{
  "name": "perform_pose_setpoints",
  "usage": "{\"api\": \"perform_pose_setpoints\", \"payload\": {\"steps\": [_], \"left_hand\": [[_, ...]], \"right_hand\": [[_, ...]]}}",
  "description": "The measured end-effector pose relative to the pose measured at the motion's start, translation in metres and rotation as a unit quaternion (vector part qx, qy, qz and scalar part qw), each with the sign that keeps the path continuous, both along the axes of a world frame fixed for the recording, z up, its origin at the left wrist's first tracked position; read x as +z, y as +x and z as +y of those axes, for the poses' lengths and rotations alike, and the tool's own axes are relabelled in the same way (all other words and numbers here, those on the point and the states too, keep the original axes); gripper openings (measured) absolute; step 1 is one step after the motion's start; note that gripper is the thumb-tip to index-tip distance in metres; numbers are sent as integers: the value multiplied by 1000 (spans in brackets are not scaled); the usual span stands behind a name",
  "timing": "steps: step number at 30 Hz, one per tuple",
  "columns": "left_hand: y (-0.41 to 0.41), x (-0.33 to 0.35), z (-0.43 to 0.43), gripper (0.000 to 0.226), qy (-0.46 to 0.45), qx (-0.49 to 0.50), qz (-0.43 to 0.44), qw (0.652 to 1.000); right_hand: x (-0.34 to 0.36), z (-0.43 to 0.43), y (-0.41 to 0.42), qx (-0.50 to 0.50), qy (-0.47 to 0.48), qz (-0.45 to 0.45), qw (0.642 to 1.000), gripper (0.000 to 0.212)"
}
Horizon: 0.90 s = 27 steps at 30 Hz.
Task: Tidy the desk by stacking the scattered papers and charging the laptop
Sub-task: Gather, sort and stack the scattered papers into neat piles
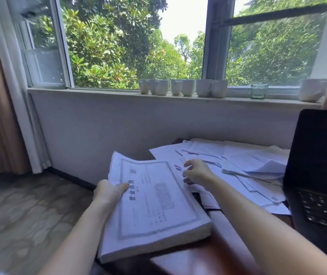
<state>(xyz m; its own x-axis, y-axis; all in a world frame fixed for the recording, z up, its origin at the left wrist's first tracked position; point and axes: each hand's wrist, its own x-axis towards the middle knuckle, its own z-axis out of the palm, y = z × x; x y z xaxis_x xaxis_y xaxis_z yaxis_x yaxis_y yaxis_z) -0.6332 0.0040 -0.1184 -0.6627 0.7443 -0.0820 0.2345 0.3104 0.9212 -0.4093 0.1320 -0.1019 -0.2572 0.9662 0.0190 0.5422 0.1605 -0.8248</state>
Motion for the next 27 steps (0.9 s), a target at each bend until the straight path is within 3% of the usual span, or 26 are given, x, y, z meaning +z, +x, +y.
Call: {"api": "perform_pose_setpoints", "payload": {"steps": [3,6,11,16,20,27], "left_hand": [[0,-6,5,39,-86,-8,114,990],[10,-11,5,54,-121,1,210,970],[14,-20,6,89,-95,6,241,966],[7,-26,9,81,-91,-13,238,967],[7,-27,10,71,-85,-8,247,965],[0,-34,12,73,-59,-11,267,962]], "right_hand": [[0,12,27,-34,112,-136,984,33],[1,27,55,-79,189,-282,937,33],[-8,50,84,-149,176,-394,890,42],[-12,67,100,-218,129,-388,886,42],[-16,73,106,-229,41,-353,906,53],[-7,79,106,-287,32,-339,896,49]]}}
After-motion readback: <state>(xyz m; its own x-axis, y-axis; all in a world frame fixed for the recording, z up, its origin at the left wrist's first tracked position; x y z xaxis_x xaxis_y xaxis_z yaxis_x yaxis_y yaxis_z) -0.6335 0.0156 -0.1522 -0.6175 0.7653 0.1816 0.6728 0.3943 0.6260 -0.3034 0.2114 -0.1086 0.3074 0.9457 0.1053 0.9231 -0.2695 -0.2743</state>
